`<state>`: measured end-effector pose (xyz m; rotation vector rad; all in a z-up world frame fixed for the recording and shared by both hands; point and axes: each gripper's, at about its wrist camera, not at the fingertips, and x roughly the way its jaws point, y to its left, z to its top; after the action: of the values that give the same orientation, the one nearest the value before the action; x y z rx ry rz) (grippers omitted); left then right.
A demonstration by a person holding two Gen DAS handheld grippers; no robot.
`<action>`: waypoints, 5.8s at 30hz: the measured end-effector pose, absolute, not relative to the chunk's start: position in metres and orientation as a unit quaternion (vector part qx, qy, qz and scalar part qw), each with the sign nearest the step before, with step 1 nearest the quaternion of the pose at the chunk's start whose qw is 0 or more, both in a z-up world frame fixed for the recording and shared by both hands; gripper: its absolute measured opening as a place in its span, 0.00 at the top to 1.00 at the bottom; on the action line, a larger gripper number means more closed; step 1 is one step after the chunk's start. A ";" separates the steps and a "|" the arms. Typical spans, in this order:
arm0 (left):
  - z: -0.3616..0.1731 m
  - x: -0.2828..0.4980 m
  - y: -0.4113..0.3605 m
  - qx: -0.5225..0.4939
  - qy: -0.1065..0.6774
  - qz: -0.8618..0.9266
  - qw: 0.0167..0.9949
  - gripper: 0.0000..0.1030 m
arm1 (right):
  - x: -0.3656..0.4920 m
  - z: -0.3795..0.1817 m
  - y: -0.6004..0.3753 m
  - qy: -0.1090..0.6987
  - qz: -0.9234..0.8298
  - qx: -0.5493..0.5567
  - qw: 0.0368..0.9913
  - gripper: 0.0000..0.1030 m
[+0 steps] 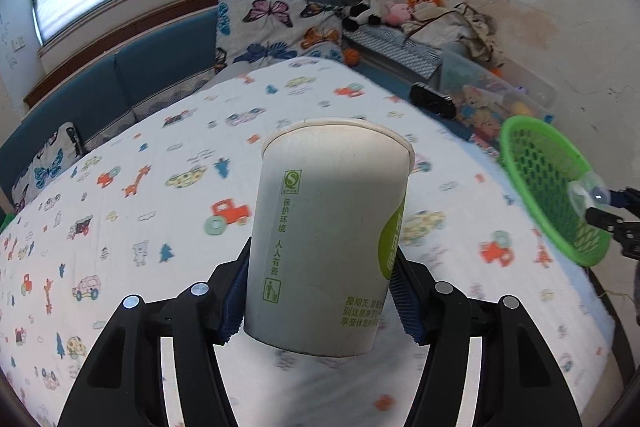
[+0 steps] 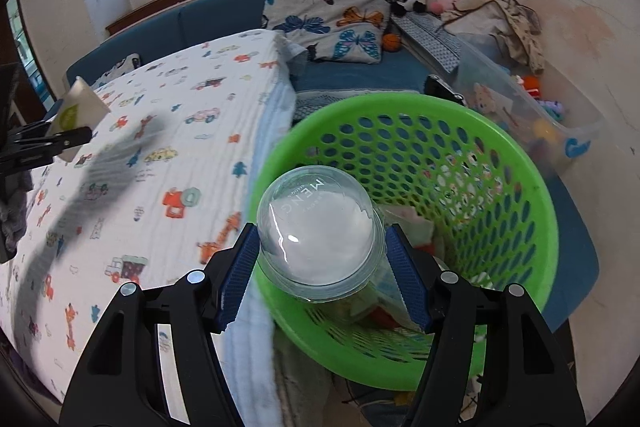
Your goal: Collect trash
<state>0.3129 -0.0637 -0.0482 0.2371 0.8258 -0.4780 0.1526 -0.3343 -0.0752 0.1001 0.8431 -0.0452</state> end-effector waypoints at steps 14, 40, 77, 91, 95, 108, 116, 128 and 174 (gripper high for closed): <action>-0.024 0.267 -0.124 0.131 0.372 -0.277 0.876 0.43 | 0.135 -0.084 -0.370 0.415 -0.057 0.048 0.907 0.36; -0.011 0.232 -0.211 0.159 0.354 -0.341 0.856 0.43 | 0.123 -0.091 -0.405 0.413 -0.080 0.066 0.905 0.30; -0.064 0.229 -0.323 0.188 0.404 -0.375 0.813 0.30 | 0.068 -0.087 -0.420 0.394 -0.079 0.104 0.910 0.28; -0.044 0.223 -0.279 0.147 0.394 -0.354 0.836 0.21 | 0.059 -0.077 -0.407 0.383 -0.070 0.110 0.914 0.28; -0.037 0.216 -0.270 0.146 0.381 -0.347 0.844 0.15 | 0.058 -0.074 -0.402 0.380 -0.068 0.112 0.916 0.27; -0.017 0.195 -0.226 0.125 0.351 -0.317 0.872 0.08 | 0.052 -0.064 -0.381 0.371 -0.061 0.111 0.920 0.19; -0.003 0.179 -0.202 0.120 0.330 -0.290 0.890 0.07 | 0.048 -0.058 -0.369 0.368 -0.061 0.114 0.921 0.16; 0.003 0.160 -0.154 0.093 0.322 -0.246 0.909 0.07 | 0.035 -0.045 -0.346 0.362 -0.062 0.099 0.925 0.11; 0.000 0.106 0.008 -0.009 0.315 -0.053 0.948 0.07 | 0.049 -0.021 -0.217 0.344 0.053 0.036 0.937 0.07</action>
<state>0.1060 0.0075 -0.0002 -0.0180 0.6415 -0.1087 0.0493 -0.2166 -0.0211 0.0729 0.7028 0.1083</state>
